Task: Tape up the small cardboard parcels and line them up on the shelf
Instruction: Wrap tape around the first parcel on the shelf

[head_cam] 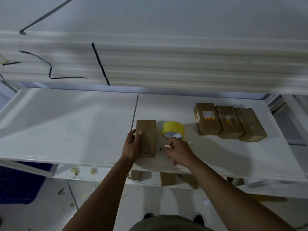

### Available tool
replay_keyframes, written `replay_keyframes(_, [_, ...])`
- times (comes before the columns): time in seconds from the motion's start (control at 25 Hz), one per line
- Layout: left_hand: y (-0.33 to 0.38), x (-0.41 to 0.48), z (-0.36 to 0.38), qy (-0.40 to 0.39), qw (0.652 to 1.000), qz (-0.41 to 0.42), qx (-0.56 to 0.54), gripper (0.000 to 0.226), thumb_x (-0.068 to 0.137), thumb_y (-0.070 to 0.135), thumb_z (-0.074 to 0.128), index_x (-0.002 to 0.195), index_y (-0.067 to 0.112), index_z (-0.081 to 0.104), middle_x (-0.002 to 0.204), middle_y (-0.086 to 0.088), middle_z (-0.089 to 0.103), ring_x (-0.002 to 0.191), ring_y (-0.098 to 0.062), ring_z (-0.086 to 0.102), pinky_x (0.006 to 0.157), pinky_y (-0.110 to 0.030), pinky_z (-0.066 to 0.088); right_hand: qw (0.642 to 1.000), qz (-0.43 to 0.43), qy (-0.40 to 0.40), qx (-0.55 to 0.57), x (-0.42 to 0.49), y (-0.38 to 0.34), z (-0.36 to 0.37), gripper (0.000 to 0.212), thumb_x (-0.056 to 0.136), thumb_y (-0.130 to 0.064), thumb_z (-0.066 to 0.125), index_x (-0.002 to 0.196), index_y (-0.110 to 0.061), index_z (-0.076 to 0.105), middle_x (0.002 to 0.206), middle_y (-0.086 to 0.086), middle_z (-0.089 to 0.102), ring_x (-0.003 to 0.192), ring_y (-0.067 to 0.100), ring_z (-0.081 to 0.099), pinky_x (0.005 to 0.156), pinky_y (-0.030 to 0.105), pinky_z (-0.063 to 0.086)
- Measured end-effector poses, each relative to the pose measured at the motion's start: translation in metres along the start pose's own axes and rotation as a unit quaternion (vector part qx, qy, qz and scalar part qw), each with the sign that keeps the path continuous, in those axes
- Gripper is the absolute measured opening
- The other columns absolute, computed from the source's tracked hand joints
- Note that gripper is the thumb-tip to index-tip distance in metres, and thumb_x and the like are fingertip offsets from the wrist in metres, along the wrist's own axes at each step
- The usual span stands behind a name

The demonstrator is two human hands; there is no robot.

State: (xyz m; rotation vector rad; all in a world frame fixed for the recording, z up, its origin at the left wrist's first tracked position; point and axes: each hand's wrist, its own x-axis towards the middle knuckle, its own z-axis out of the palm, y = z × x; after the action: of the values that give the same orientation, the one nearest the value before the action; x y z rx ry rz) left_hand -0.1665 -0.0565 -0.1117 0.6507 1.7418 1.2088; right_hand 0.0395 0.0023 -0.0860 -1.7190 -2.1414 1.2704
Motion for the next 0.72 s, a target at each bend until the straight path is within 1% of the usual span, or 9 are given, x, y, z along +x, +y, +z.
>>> replay_keyframes(0.16, [-0.002,0.0,-0.001,0.001,1.0,-0.003,0.006,0.048,0.104,0.052,0.057,0.146,0.027,0.056,0.124,-0.002,0.069,0.111,-0.021,0.068,0.096,-0.043,0.058,0.998,0.052,0.016,0.031,-0.008,0.029,-0.016,0.019,0.09,-0.037,0.07,0.083,-0.021,0.063,0.075,0.007,0.073,0.055,0.022,0.067,0.047,0.038,0.061])
replay_keyframes(0.24, [-0.001,-0.001,-0.001,0.008,1.0,-0.001,0.009,0.051,0.105,0.05,0.057,0.148,0.024,0.055,0.125,-0.005,0.069,0.112,-0.024,0.068,0.095,-0.044,0.059,0.998,0.049,0.031,-0.012,-0.012,0.042,-0.023,0.026,0.09,-0.047,0.071,0.087,-0.025,0.056,0.08,0.003,0.071,0.067,0.027,0.069,0.052,0.038,0.06])
replay_keyframes(0.32, [-0.001,-0.002,-0.001,0.022,0.999,0.009,0.024,0.052,0.105,0.049,0.058,0.148,0.02,0.056,0.127,-0.008,0.071,0.112,-0.027,0.069,0.092,-0.042,0.06,0.996,0.055,0.043,-0.059,-0.016,0.052,-0.029,0.035,0.09,-0.055,0.068,0.087,-0.026,0.05,0.08,0.002,0.071,0.073,0.03,0.069,0.065,0.046,0.063])
replay_keyframes(0.4, [-0.001,-0.005,-0.001,0.06,0.995,0.027,0.07,0.056,0.104,0.052,0.057,0.149,0.019,0.056,0.132,-0.008,0.069,0.111,-0.026,0.068,0.089,-0.038,0.059,0.995,0.085,0.045,-0.025,-0.02,0.059,-0.035,0.038,0.088,-0.059,0.068,0.085,-0.025,0.049,0.077,0.003,0.069,0.069,0.027,0.07,0.064,0.048,0.064])
replay_keyframes(0.48, [0.0,-0.007,0.0,0.094,0.989,0.045,0.108,0.057,0.104,0.054,0.056,0.15,0.02,0.054,0.135,-0.01,0.068,0.112,-0.028,0.067,0.088,-0.037,0.057,0.993,0.099,0.053,-0.027,-0.024,0.059,-0.039,0.044,0.083,-0.063,0.068,0.086,-0.025,0.046,0.078,0.0,0.066,0.07,0.025,0.068,0.059,0.042,0.06])
replay_keyframes(0.56, [0.0,-0.009,-0.001,0.099,0.988,0.05,0.105,0.057,0.104,0.054,0.056,0.15,0.021,0.054,0.137,-0.011,0.067,0.115,-0.029,0.067,0.089,-0.039,0.057,0.99,0.055,0.12,-0.054,-0.026,0.056,-0.036,0.045,0.083,-0.058,0.071,0.083,-0.026,0.039,0.071,-0.005,0.058,0.069,0.025,0.062,0.055,0.034,0.045])
replay_keyframes(0.64, [0.0,-0.012,-0.003,0.102,0.99,0.043,0.082,0.055,0.104,0.054,0.056,0.149,0.022,0.055,0.138,-0.012,0.067,0.113,-0.028,0.067,0.088,-0.038,0.057,0.971,-0.07,0.221,-0.052,-0.027,0.042,-0.029,0.033,0.087,-0.044,0.074,0.09,-0.03,0.045,0.074,-0.008,0.055,0.07,0.025,0.058,0.053,0.033,0.037])
replay_keyframes(0.68, [0.0,-0.014,-0.005,0.107,0.991,0.041,0.074,0.055,0.104,0.053,0.056,0.149,0.021,0.055,0.138,-0.012,0.067,0.11,-0.027,0.066,0.088,-0.038,0.057,0.961,-0.132,0.232,-0.065,-0.026,0.032,-0.027,0.027,0.091,-0.042,0.073,0.108,-0.032,0.055,0.087,-0.007,0.06,0.077,0.023,0.06,0.057,0.033,0.042])
replay_keyframes(0.72, [0.0,-0.016,-0.008,0.113,0.991,0.037,0.067,0.055,0.104,0.053,0.056,0.149,0.021,0.055,0.138,-0.012,0.067,0.11,-0.027,0.066,0.089,-0.039,0.058,0.96,-0.162,0.206,-0.102,-0.024,0.019,-0.027,0.043,0.095,-0.044,0.069,0.134,-0.035,0.054,0.106,-0.004,0.064,0.09,0.023,0.064,0.066,0.035,0.051])
